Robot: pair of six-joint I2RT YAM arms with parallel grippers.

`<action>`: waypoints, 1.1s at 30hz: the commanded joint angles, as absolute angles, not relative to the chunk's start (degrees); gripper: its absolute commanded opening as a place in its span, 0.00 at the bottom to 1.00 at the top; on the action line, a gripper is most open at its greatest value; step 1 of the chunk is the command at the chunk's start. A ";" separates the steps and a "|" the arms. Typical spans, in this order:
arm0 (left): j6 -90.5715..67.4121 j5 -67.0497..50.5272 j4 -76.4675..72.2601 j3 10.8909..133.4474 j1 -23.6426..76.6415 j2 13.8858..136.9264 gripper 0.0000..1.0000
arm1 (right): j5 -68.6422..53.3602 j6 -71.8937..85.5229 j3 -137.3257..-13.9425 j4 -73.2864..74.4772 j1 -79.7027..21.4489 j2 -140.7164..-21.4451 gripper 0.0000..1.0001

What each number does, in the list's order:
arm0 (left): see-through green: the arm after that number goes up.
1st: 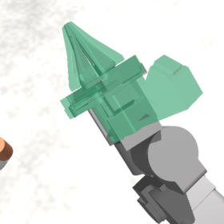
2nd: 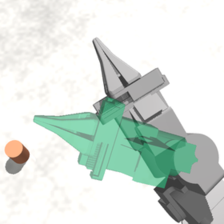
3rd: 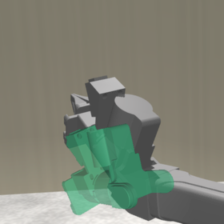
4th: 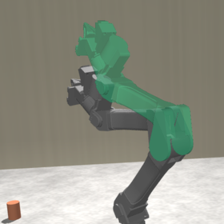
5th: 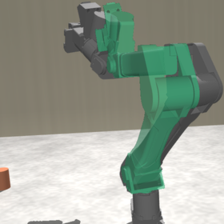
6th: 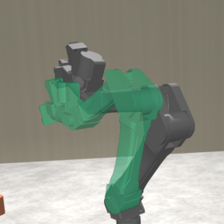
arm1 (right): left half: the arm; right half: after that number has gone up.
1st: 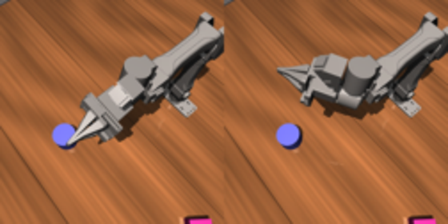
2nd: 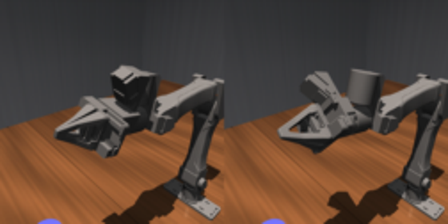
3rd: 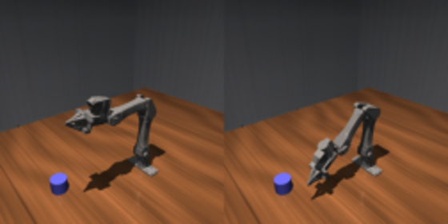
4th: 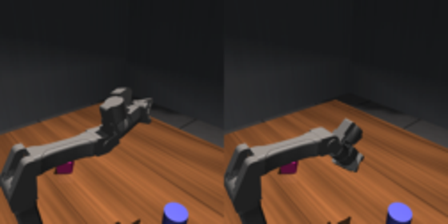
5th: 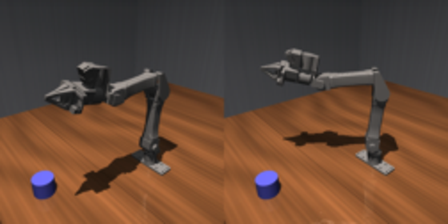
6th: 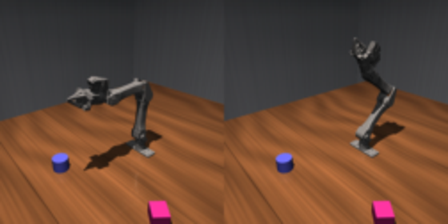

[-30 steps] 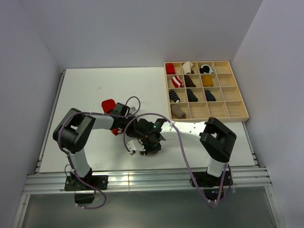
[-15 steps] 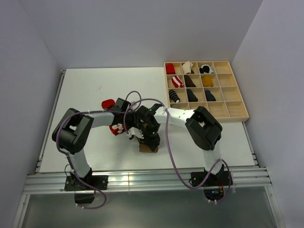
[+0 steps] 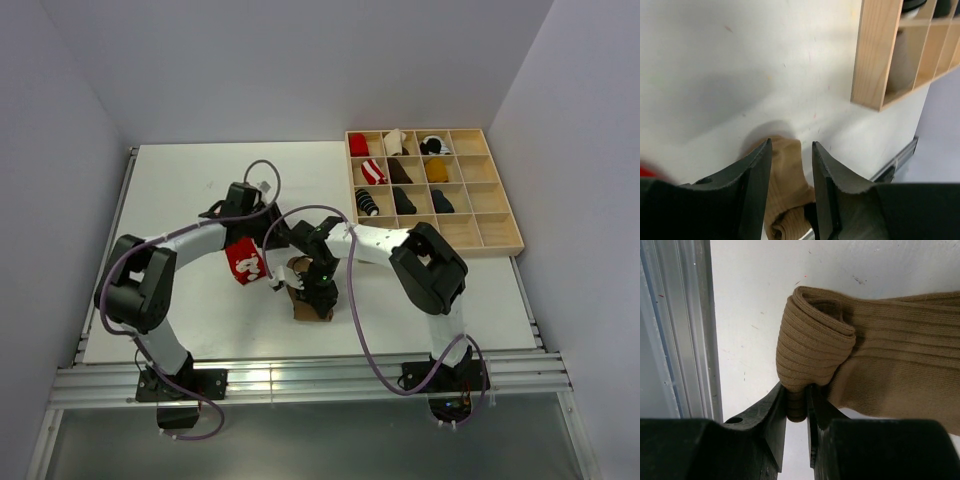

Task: Roll the socks
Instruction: Roll the sock at the center of the board.

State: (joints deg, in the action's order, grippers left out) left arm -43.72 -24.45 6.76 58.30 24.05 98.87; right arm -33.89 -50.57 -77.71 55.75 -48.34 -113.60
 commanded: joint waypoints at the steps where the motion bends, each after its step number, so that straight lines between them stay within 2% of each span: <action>1: -43.68 -19.61 7.91 59.51 19.61 93.36 0.42 | -28.39 -50.80 -76.38 55.99 -48.08 -116.89 0.24; 6: -47.45 -14.43 7.29 54.15 13.55 83.87 0.36 | -28.12 -50.27 -78.57 58.26 -47.99 -118.65 0.24; 7: -47.90 -12.15 6.60 51.88 12.75 78.98 0.36 | -28.65 -50.45 -79.44 59.40 -47.73 -119.26 0.24; 11: -51.24 -8.18 4.58 46.59 9.94 66.29 0.38 | -29.70 -50.80 -84.45 64.85 -47.02 -123.30 0.24; 18: -46.42 -14.84 -3.93 39.73 11.68 53.54 0.39 | -31.46 -51.77 -92.01 72.33 -45.35 -130.16 0.24; 24: -39.03 -11.17 -9.74 33.23 24.94 48.52 0.40 | -31.99 -51.86 -98.17 78.04 -43.77 -136.05 0.24; 25: -37.46 -11.95 -10.54 31.83 26.96 48.69 0.43 | -31.91 -51.59 -99.13 78.66 -43.60 -137.10 0.24; 33: -32.09 -6.25 -12.65 29.62 46.04 57.63 0.44 | -32.25 -51.42 -102.13 81.21 -42.54 -140.45 0.24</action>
